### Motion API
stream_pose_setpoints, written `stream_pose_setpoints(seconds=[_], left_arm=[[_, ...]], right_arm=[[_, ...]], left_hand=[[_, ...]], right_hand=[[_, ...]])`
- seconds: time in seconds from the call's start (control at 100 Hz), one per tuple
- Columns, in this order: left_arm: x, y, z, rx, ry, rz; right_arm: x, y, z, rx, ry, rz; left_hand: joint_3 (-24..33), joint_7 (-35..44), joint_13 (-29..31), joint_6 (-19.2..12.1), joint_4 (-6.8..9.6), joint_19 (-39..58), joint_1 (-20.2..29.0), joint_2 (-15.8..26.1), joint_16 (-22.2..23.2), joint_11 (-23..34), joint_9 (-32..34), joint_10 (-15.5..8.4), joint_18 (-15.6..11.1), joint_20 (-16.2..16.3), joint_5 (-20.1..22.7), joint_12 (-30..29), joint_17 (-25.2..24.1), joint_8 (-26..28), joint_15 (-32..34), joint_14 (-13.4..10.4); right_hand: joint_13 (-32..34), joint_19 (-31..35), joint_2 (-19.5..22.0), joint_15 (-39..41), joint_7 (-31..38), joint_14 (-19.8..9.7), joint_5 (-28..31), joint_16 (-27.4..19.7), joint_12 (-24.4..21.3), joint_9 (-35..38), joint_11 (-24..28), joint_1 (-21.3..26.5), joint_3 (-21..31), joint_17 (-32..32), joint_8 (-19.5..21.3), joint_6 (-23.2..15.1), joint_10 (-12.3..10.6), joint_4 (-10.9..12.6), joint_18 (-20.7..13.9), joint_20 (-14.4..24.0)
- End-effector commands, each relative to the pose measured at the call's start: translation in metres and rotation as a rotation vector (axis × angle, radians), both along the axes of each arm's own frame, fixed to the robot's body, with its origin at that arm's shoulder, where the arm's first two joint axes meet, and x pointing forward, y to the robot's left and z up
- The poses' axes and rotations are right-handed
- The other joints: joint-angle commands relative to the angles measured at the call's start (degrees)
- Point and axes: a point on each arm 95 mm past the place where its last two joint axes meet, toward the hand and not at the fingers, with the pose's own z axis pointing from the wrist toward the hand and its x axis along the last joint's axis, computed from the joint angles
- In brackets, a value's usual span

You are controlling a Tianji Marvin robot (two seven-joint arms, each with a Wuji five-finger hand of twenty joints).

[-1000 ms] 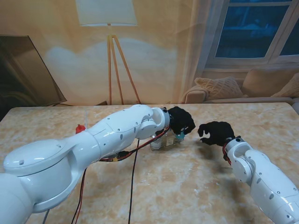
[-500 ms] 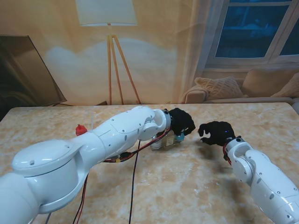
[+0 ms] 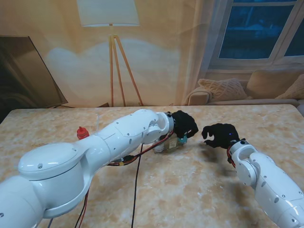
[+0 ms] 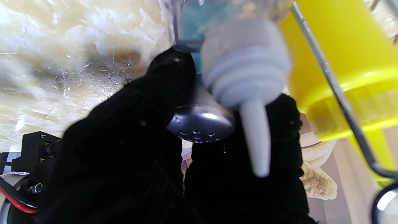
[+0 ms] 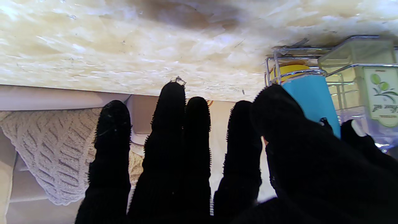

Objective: Place the seasoning bottles into the rack

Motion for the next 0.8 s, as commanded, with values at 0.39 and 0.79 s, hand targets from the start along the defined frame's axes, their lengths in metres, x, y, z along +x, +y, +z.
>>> stream_pose_setpoints(seconds=[0.39, 0.79], left_arm=[[-0.0023, -0.0038, -0.0041, 0.023, 0.006, -0.012], [-0.0023, -0.0024, -0.0094, 0.03, 0.003, -0.004]], right_arm=[[-0.0032, 0.0009, -0.0063, -0.003, 0.021, 0.002], [-0.0031, 0.0009, -0.0067, -0.004, 0.021, 0.002]], left_hand=[[6.4, 3.2, 1.8, 1.9, 0.79, 1.5, 2.7, 2.5, 2.1, 11.0, 1.1, -1.5, -8.5, 1.5, -1.2, 5.6, -2.5, 0.5, 4.9, -2.9], [5.0, 1.4, -0.1, 2.3, 0.42, -0.4, 1.7, 2.6, 0.6, 9.4, -0.5, -1.1, -8.2, 0.3, -2.1, 4.4, -3.7, 0.4, 3.4, -2.1]], right_hand=[[0.7, 1.3, -2.0, 1.1, 0.9, -1.2, 0.8, 1.5, 2.8, 0.9, 0.5, 1.5, 1.3, 0.1, -0.2, -0.1, -0.1, 0.0, 0.0, -0.9], [0.7, 1.3, -2.0, 1.1, 0.9, -1.2, 0.7, 1.5, 2.9, 0.8, 0.4, 1.5, 1.3, 0.1, -0.3, -0.1, -0.1, 0.0, 0.1, -0.8]])
